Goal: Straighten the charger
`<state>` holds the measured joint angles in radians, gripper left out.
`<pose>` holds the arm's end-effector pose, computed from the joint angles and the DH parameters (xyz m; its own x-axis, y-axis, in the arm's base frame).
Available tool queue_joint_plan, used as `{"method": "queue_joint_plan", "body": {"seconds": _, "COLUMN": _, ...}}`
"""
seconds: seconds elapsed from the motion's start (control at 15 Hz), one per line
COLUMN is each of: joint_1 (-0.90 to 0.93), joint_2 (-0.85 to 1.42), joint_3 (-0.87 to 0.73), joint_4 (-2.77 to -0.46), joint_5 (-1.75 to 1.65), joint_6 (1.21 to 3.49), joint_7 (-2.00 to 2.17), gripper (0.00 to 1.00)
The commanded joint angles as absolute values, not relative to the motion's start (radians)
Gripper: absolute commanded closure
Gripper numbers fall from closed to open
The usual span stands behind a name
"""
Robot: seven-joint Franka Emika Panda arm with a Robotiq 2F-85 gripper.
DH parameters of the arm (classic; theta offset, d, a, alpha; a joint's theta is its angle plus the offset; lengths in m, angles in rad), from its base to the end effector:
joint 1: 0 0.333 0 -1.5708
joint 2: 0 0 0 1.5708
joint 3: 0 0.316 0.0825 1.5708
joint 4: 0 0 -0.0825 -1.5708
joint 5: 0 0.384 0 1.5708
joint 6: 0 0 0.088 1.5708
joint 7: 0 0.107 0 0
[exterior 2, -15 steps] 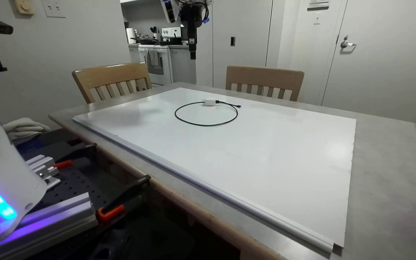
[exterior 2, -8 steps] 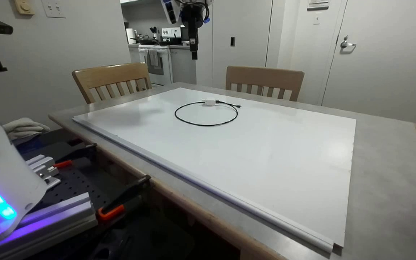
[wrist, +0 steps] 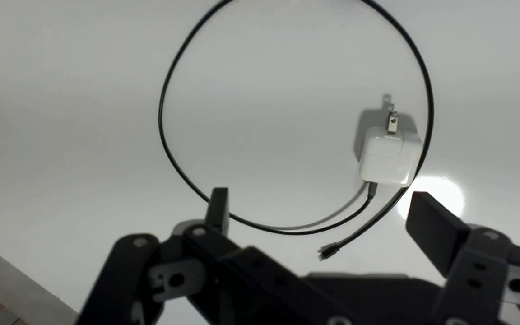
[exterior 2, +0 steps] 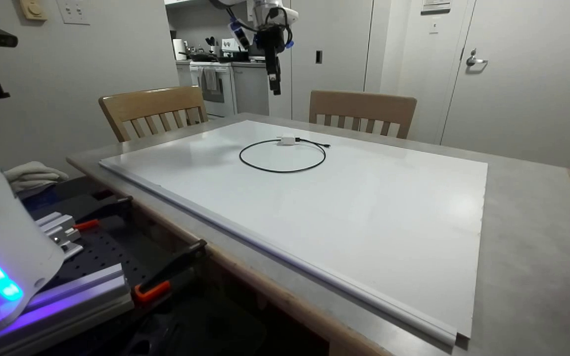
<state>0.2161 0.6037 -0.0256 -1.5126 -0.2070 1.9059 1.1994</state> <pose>0.6729 0.1173 0.2962 0.6161 -0.7815 0.0987 -0.7725 -0.5749 0.2699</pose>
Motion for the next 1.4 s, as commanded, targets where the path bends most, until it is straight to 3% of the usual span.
{"method": "queue_joint_plan", "body": {"seconds": 0.0, "joint_1": 0.216, "joint_2": 0.653, "joint_3": -0.022, "joint_4": -1.52, "joint_5": -0.189, "joint_6": 2.016, "joint_7": 1.187, "gripper": 0.0}}
{"method": "queue_joint_plan", "body": {"seconds": 0.8, "joint_1": 0.243, "joint_2": 0.717, "joint_3": -0.054, "joint_4": -1.507, "joint_5": -0.194, "joint_6": 1.987, "joint_7": 1.273, "gripper": 0.0}}
{"method": "queue_joint_plan", "body": {"seconds": 1.33, "joint_1": 0.266, "joint_2": 0.734, "joint_3": -0.083, "joint_4": -1.539, "joint_5": -0.242, "joint_6": 2.101, "joint_7": 1.356, "gripper": 0.0}}
